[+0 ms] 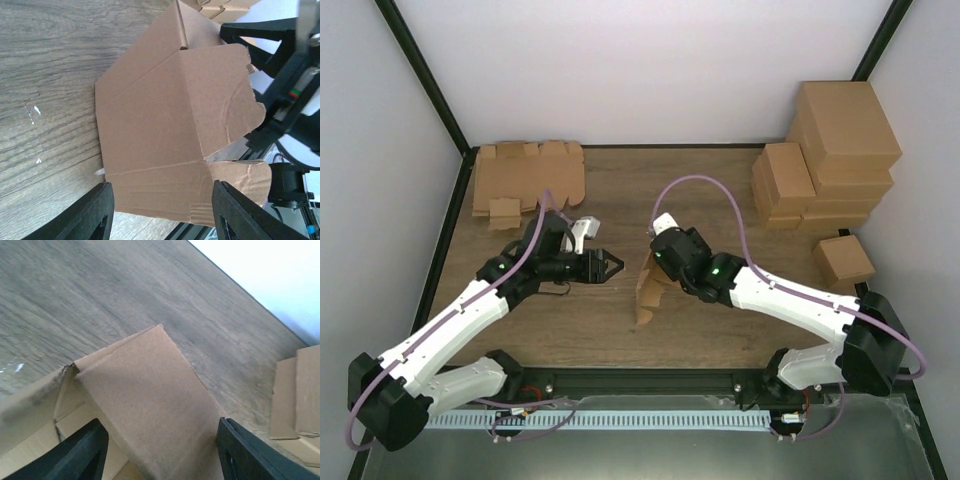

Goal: Fold the paper box

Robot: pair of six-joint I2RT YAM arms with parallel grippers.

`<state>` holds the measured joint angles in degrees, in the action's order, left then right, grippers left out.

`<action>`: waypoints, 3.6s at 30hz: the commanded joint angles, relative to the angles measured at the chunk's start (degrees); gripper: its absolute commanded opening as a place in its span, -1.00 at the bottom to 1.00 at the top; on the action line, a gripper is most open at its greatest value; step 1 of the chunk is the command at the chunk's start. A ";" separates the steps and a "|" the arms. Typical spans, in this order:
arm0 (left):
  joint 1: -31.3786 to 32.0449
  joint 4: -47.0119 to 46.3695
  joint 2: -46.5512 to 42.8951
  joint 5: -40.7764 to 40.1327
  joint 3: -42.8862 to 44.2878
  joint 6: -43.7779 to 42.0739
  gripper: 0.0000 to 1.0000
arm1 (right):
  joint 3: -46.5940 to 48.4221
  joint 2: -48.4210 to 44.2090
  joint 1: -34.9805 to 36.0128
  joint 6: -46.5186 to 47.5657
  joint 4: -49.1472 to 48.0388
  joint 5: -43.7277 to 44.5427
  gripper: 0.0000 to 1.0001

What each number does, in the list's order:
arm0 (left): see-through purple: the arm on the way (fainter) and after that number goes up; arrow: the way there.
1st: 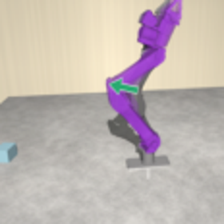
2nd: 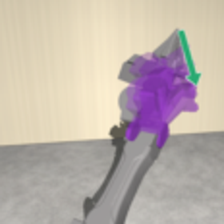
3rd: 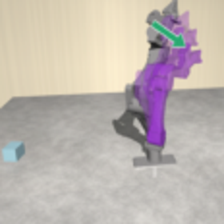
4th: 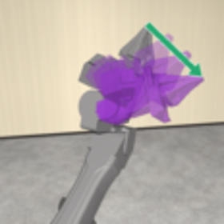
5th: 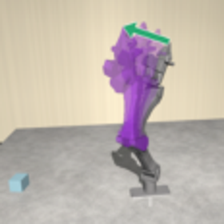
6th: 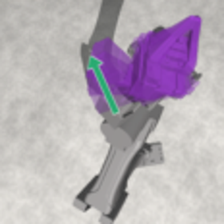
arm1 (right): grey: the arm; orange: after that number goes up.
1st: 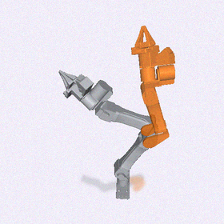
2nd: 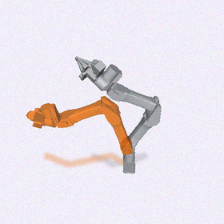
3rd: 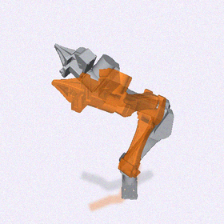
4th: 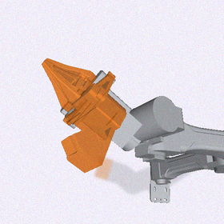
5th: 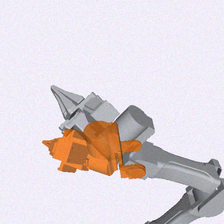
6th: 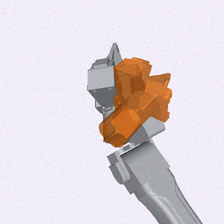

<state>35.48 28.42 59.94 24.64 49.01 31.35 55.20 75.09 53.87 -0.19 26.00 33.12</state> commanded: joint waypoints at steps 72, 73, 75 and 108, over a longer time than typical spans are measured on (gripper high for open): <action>-6.89 -14.56 27.60 -5.90 11.22 -11.06 0.24 | -18.03 3.66 -25.22 -24.69 -21.41 -39.70 -0.05; -7.00 -14.96 28.30 -5.14 11.36 -11.01 0.17 | -18.29 3.58 -25.21 -24.95 -21.81 -39.59 -0.04; -7.17 -15.43 29.49 -3.80 11.74 -10.95 -0.01 | -18.58 3.67 -25.17 -25.49 -22.42 -39.05 -0.05; -7.95 -6.94 21.74 4.10 7.87 -12.85 -0.51 | -27.25 -12.03 -25.22 -22.51 -24.34 -36.45 0.12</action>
<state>27.77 21.17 82.83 27.97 58.30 19.20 24.64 61.30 28.47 -24.36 1.43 -2.42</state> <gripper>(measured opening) 0.248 0.575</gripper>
